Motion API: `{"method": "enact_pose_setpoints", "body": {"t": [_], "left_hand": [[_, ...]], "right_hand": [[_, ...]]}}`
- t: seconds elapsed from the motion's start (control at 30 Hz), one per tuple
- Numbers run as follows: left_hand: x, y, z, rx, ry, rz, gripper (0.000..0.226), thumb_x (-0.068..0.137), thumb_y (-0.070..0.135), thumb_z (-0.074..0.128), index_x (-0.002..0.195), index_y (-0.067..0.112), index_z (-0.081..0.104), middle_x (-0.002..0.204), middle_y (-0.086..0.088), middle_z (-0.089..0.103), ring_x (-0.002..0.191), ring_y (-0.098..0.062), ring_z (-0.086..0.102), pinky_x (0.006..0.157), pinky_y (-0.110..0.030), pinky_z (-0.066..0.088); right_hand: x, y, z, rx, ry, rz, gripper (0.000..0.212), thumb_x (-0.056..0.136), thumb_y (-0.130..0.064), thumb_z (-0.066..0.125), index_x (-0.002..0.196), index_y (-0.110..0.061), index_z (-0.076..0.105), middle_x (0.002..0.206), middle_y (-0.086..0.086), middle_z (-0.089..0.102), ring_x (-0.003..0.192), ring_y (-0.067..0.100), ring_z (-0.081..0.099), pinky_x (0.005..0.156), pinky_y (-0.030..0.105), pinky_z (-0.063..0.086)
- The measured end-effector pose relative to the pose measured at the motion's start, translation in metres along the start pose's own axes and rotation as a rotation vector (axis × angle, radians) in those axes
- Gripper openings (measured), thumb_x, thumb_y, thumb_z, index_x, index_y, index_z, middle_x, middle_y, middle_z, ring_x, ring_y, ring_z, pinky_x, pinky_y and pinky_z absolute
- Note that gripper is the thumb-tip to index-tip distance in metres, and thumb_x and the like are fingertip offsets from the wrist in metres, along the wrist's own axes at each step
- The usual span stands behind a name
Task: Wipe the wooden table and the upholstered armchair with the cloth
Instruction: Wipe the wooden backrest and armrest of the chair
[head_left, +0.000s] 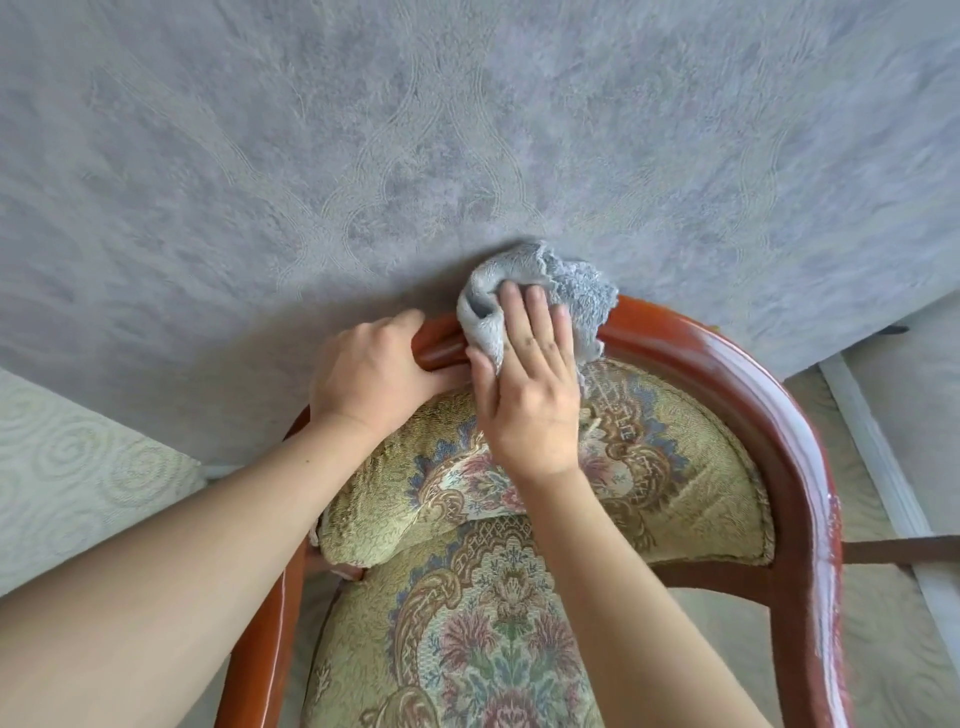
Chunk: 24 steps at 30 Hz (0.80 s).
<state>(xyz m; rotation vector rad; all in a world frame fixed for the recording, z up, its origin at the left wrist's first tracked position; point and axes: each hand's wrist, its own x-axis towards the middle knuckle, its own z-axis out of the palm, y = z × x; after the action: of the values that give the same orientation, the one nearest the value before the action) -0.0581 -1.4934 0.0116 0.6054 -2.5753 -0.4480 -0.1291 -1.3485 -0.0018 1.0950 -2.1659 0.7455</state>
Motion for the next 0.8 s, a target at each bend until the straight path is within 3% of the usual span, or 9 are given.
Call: {"method": "enact_pose_setpoints", "body": {"t": [0.07,0.17,0.23,0.37,0.43,0.53,0.63,0.73,0.8], "left_hand": [[0.0,-0.002,-0.001,-0.011,-0.014,0.0,0.076,0.061,0.09,0.049,0.082,0.019,0.067,0.073,-0.009,0.073,0.064,-0.034,0.07,0.055,-0.035,0.055],[-0.001,-0.004,-0.002,-0.063,-0.051,0.006,0.084,0.061,0.095,0.05,0.101,0.024,0.073,0.083,-0.001,0.076,0.071,-0.025,0.072,0.063,-0.039,0.061],[-0.001,-0.004,-0.003,-0.076,-0.045,0.017,0.083,0.062,0.093,0.054,0.105,0.024,0.073,0.086,0.0,0.077,0.073,-0.024,0.072,0.064,-0.038,0.061],[-0.001,-0.002,-0.002,-0.065,-0.041,-0.014,0.082,0.061,0.093,0.053,0.105,0.027,0.072,0.085,0.002,0.076,0.073,-0.024,0.072,0.06,-0.036,0.061],[-0.002,-0.001,0.0,-0.078,-0.019,-0.018,0.081,0.061,0.092,0.054,0.103,0.026,0.073,0.083,0.002,0.076,0.072,-0.024,0.072,0.058,-0.034,0.059],[-0.003,-0.001,0.001,-0.067,0.008,-0.008,0.081,0.061,0.093,0.054,0.1,0.025,0.074,0.08,0.002,0.076,0.069,-0.024,0.072,0.055,-0.03,0.056],[-0.003,0.0,0.001,-0.061,0.005,-0.014,0.082,0.06,0.095,0.053,0.1,0.026,0.073,0.08,0.003,0.076,0.069,-0.022,0.071,0.059,-0.033,0.059],[-0.004,0.003,-0.002,-0.058,0.023,-0.023,0.078,0.059,0.092,0.057,0.099,0.027,0.074,0.08,0.001,0.076,0.07,-0.025,0.072,0.063,-0.033,0.059],[-0.004,0.005,-0.005,-0.064,0.032,-0.011,0.078,0.059,0.091,0.061,0.099,0.026,0.074,0.08,-0.001,0.077,0.07,-0.026,0.073,0.064,-0.033,0.057]], "right_hand": [[0.002,0.022,-0.011,-0.049,-0.027,-0.123,0.045,0.106,-0.029,0.046,0.136,0.003,0.054,0.144,0.012,0.054,0.139,0.029,0.045,0.116,0.049,0.035],[-0.004,0.063,-0.036,-0.129,-0.024,-0.103,0.044,0.107,-0.028,0.044,0.135,0.004,0.056,0.143,0.012,0.054,0.138,0.029,0.045,0.115,0.047,0.036],[-0.017,0.094,-0.057,-0.231,-0.001,0.055,0.046,0.108,-0.027,0.038,0.132,0.006,0.057,0.14,0.017,0.056,0.136,0.032,0.047,0.117,0.046,0.034],[-0.049,0.142,-0.101,-0.261,0.032,0.629,0.052,0.105,-0.028,0.03,0.121,0.01,0.06,0.13,0.025,0.06,0.129,0.035,0.049,0.112,0.051,0.037],[-0.055,0.14,-0.103,-0.219,0.08,0.756,0.052,0.104,-0.029,0.028,0.12,0.009,0.06,0.131,0.024,0.059,0.132,0.034,0.045,0.115,0.048,0.031],[-0.04,0.107,-0.083,-0.175,0.14,0.838,0.06,0.106,-0.037,0.023,0.136,0.005,0.054,0.151,0.018,0.044,0.148,0.03,0.027,0.123,0.044,0.017],[-0.021,0.061,-0.049,-0.116,0.112,0.679,0.057,0.107,-0.041,0.024,0.145,-0.003,0.041,0.158,0.007,0.025,0.149,0.028,0.016,0.119,0.055,0.025],[-0.005,0.028,-0.026,0.014,0.007,0.366,0.055,0.107,-0.035,0.026,0.139,0.001,0.052,0.153,0.015,0.04,0.147,0.033,0.024,0.124,0.045,0.013],[-0.002,0.031,-0.031,0.01,-0.075,0.21,0.056,0.107,-0.035,0.027,0.139,0.004,0.052,0.15,0.017,0.046,0.145,0.035,0.032,0.123,0.045,0.016]]}}
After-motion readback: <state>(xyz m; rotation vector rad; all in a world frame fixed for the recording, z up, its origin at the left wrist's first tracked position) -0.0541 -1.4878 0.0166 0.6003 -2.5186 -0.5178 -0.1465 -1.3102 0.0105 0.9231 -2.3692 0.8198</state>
